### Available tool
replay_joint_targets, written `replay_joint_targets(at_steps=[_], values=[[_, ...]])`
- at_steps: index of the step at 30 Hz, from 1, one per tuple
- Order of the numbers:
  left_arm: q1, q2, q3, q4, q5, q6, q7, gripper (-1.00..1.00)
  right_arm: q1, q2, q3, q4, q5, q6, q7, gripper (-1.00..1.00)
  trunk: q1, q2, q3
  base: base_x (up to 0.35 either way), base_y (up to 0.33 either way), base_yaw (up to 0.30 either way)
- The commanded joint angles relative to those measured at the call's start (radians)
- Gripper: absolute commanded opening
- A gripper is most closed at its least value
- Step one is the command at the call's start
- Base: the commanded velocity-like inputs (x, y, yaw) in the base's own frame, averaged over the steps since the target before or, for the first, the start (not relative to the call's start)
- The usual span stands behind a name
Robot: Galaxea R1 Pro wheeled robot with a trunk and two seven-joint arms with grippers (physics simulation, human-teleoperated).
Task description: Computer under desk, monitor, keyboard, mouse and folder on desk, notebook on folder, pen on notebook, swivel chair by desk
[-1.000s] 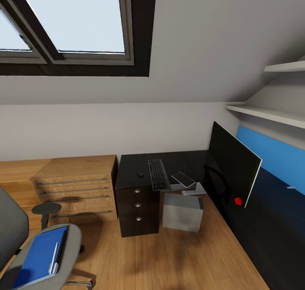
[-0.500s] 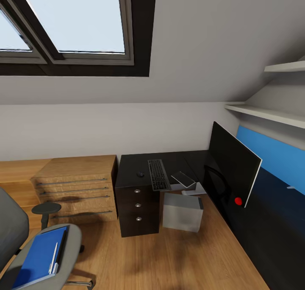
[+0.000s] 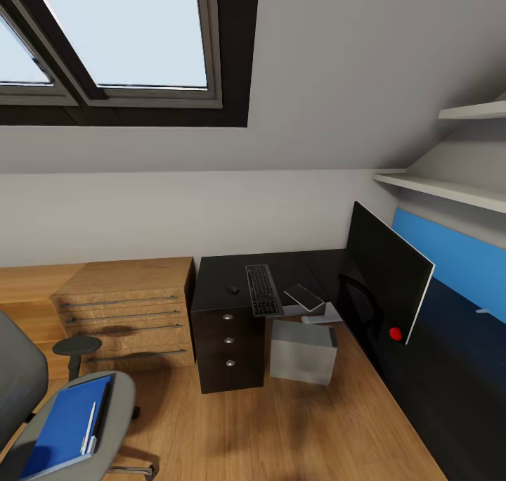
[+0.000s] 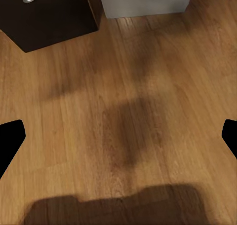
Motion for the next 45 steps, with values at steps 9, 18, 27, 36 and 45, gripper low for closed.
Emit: replay_joint_targets(at_steps=[9,18,27,36,45], values=[[-0.012,0.011,-0.020,-0.011,0.017,-0.018,-0.006,1.00,0.011,-0.012,-0.021,-0.010,-0.004,-0.010,-0.009,1.00,0.000,-0.001,0.000,0.000,0.000,0.000],[-0.021,0.008,-0.017,-0.015,0.006,-0.068,0.003,1.00,0.008,-0.039,-0.018,-0.025,-0.014,-0.010,-0.027,1.00,0.000,-0.001,0.000,0.000,0.000,0.000],[-0.020,0.008,-0.015,-0.011,0.002,-0.118,0.005,1.00,0.007,-0.049,-0.001,-0.020,0.010,-0.011,-0.020,1.00,0.000,-0.001,0.000,0.000,0.000,0.000],[-0.020,0.008,-0.015,-0.010,0.002,-0.168,0.005,1.00,0.007,-0.049,0.000,-0.020,0.012,-0.011,-0.019,1.00,0.000,-0.001,0.000,0.000,0.000,0.000],[-0.020,0.008,-0.015,-0.010,0.003,-0.168,0.006,1.00,0.007,-0.049,0.000,-0.019,0.012,-0.011,-0.019,1.00,0.000,-0.001,0.000,0.000,0.000,0.000]])
